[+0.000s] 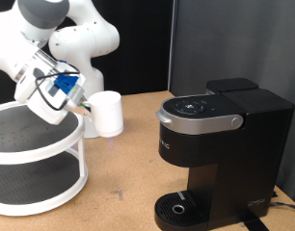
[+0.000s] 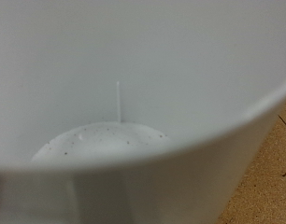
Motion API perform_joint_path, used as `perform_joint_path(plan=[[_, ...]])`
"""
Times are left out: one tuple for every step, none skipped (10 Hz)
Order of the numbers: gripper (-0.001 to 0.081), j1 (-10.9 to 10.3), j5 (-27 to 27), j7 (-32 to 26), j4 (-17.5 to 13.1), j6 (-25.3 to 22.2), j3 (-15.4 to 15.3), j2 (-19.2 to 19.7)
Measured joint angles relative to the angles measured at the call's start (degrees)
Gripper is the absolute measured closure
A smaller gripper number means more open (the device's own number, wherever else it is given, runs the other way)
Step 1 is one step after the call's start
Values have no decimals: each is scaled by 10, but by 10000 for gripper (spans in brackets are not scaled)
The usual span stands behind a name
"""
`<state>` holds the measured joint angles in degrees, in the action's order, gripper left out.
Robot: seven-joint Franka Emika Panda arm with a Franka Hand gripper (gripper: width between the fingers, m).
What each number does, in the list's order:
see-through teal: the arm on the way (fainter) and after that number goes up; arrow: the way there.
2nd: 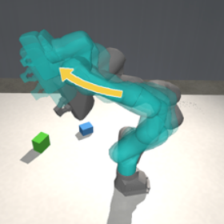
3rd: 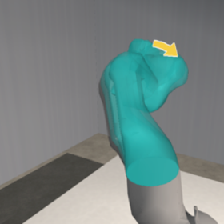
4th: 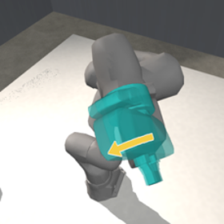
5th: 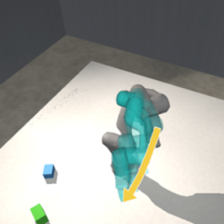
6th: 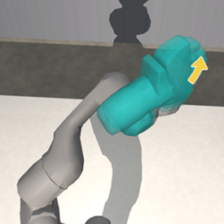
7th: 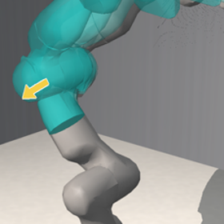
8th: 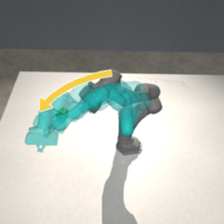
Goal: Make a cup of coffee with the keurig machine
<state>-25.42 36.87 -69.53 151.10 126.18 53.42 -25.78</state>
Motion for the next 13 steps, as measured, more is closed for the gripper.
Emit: perform_joint_path(plan=[[746,-10,16,3,10,27,-7,4],[746,-24,30,3,20,56,-14,12],[746,-40,46,3,29,82,-19,23],[746,-57,64,-1,35,104,-20,34],[746,-75,90,-13,41,126,-19,46],[746,-94,118,-28,45,145,-16,59],[746,-112,148,-45,47,160,-13,76],[746,-129,180,-67,48,172,-8,96],[746,-145,215,-94,47,180,-2,118],[746,-159,256,-126,47,184,4,142],[746,-169,302,-161,44,184,6,169],[746,-176,347,-194,40,182,7,195],[746,-180,397,-229,35,176,6,219]])
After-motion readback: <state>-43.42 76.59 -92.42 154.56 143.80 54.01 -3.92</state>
